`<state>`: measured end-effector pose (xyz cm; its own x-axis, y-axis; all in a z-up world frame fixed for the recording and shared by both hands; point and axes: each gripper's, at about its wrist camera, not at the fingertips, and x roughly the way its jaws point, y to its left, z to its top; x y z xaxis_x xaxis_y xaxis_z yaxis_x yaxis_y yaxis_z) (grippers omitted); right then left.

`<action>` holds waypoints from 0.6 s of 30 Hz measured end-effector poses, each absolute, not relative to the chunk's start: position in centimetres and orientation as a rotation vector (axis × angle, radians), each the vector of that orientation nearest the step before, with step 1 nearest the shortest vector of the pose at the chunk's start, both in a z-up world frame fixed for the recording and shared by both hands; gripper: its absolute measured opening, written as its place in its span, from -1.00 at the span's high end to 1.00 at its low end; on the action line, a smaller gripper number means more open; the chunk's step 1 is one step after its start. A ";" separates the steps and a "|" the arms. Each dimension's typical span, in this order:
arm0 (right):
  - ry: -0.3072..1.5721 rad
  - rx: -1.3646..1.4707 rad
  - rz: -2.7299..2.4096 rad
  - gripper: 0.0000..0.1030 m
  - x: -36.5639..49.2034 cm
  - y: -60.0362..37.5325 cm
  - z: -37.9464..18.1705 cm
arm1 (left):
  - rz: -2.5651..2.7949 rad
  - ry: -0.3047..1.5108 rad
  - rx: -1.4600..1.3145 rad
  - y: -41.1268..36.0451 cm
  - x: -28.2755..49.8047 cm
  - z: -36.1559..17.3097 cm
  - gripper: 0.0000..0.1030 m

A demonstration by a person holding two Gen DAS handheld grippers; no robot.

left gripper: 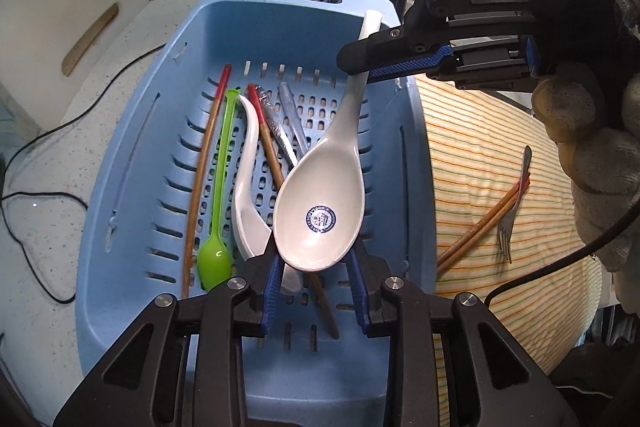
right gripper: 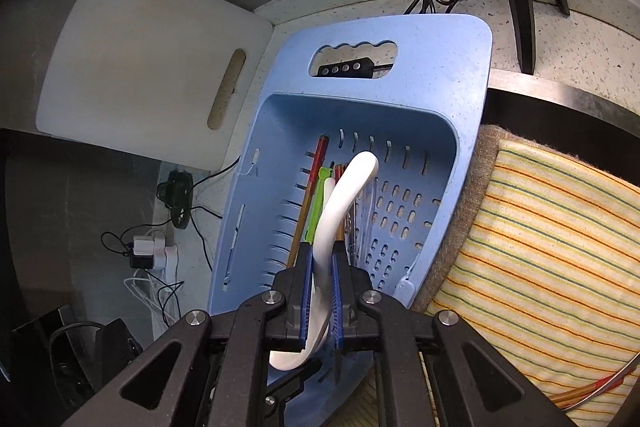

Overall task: Organize utensils
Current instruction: 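Carry the white ceramic spoon into the blue basket and open the left gripper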

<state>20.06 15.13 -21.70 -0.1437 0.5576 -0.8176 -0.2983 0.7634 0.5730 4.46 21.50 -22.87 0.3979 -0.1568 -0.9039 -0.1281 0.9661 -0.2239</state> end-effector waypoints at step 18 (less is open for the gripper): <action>1.532 0.127 0.752 0.77 19.6 17.2 -21.7 | 0.034 1.192 -0.290 22.9 5.9 -23.2 0.45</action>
